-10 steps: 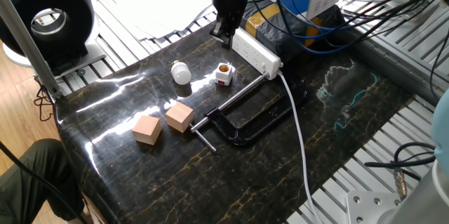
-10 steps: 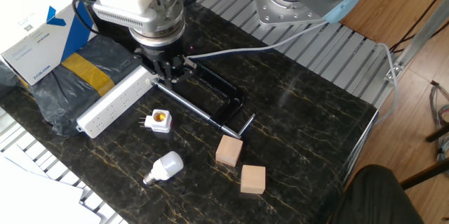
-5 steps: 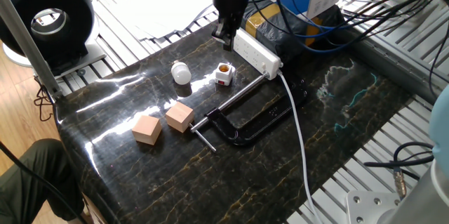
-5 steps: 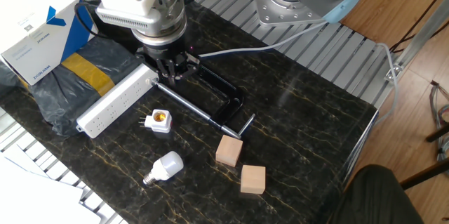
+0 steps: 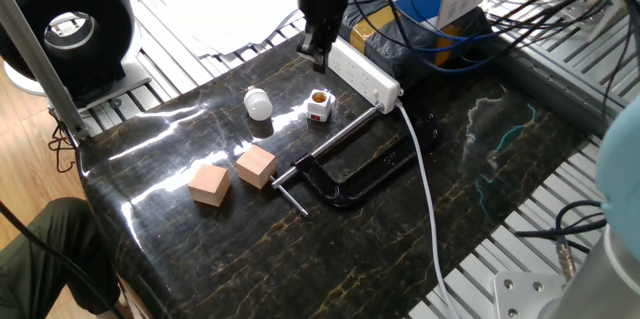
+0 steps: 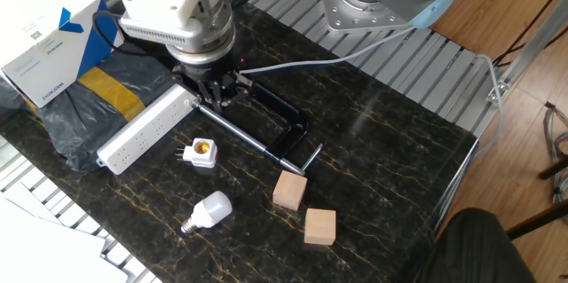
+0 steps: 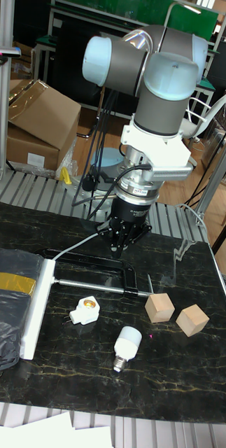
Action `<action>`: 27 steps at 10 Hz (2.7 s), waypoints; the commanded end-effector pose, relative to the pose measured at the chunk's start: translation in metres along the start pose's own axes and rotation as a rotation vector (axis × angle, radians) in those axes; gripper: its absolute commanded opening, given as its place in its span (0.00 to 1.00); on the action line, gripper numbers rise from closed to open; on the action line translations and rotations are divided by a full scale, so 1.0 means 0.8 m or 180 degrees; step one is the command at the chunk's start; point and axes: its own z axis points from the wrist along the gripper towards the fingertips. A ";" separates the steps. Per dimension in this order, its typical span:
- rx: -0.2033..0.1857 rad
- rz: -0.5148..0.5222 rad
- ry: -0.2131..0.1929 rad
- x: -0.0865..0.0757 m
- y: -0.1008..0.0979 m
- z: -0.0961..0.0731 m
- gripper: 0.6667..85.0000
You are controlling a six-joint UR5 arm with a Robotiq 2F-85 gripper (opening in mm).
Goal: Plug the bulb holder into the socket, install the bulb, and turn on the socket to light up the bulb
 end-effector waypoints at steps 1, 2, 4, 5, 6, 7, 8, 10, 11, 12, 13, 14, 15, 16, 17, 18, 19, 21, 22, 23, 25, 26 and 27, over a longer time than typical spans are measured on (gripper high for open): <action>0.0061 -0.0477 -0.0107 -0.033 -0.003 0.009 0.12; 0.0125 -0.0744 -0.0031 -0.031 -0.007 0.022 0.39; -0.0004 -0.1510 0.0440 0.011 -0.006 0.031 0.38; 0.0241 -0.1796 0.0480 0.002 -0.034 0.034 0.34; 0.0117 -0.1737 0.0391 -0.005 -0.025 0.042 0.15; 0.0110 -0.1838 0.0300 -0.016 -0.031 0.047 0.18; 0.0197 -0.2186 0.0116 -0.046 -0.050 0.048 0.54; 0.0131 -0.2842 0.0079 -0.055 -0.059 0.057 0.66; 0.0089 -0.3063 0.0168 -0.047 -0.062 0.061 0.66; 0.0038 -0.3424 0.0268 -0.044 -0.061 0.063 0.66; 0.0097 -0.3660 0.0323 -0.047 -0.063 0.064 0.69; 0.0122 -0.3808 0.0309 -0.048 -0.065 0.066 0.72; 0.0127 -0.3935 0.0320 -0.042 -0.069 0.074 0.71; 0.0045 -0.4055 0.0259 -0.040 -0.061 0.085 0.68; -0.0013 -0.4221 0.0160 -0.047 -0.051 0.095 0.67; -0.0014 -0.4287 0.0102 -0.052 -0.047 0.097 0.67; 0.0000 -0.4336 0.0107 -0.052 -0.048 0.098 0.67; 0.0065 -0.4323 0.0169 -0.051 -0.054 0.103 0.65; 0.0062 -0.4286 0.0123 -0.052 -0.053 0.105 0.63; 0.0106 -0.4210 0.0034 -0.060 -0.054 0.101 0.62; 0.0167 -0.3983 0.0150 -0.053 -0.066 0.091 0.62; 0.0125 -0.4008 0.0119 -0.052 -0.061 0.098 0.62; 0.0110 -0.4053 0.0082 -0.052 -0.060 0.106 0.62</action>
